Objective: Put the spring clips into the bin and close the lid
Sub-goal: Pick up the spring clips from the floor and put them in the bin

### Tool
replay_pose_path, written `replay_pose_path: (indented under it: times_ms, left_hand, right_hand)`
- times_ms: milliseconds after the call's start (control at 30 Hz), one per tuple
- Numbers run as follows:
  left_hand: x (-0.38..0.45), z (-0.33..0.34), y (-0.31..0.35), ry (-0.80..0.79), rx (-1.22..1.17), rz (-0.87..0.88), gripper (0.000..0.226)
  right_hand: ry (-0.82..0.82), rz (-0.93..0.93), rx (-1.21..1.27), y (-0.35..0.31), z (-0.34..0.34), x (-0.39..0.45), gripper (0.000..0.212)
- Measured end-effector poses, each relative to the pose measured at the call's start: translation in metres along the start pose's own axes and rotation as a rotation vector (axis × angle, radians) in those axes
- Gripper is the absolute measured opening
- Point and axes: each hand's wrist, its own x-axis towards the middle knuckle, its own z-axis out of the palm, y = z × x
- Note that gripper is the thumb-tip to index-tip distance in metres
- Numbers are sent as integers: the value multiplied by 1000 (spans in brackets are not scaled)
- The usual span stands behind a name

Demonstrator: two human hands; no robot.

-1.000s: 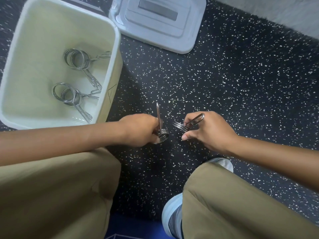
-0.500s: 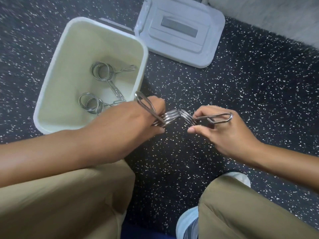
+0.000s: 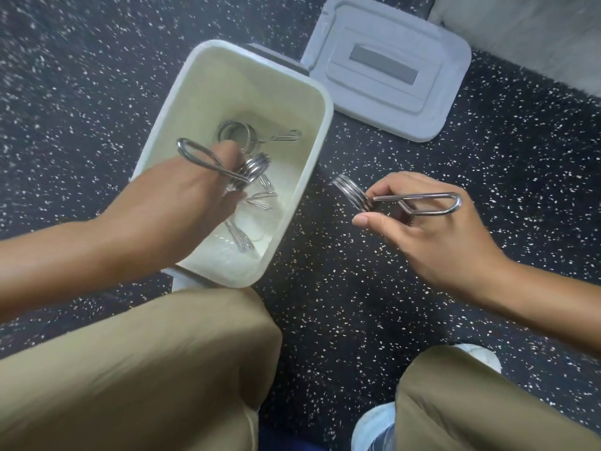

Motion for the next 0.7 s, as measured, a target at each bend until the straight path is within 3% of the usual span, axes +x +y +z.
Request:
replay_pose_path:
  times_ms: [67,300,700]
  left_hand:
    - [1,6,-5,-40,-9,-10,11]
    - [21,52,-20,-221,57,-230,17]
    - [34,85,-35,-241,157,-299,6]
  right_hand:
    - [6,-6,-15,-4,3,4,18]
    - [-2,10,-21,-10,10,8,21]
    - [-23,-25,58,-10,15,11,13]
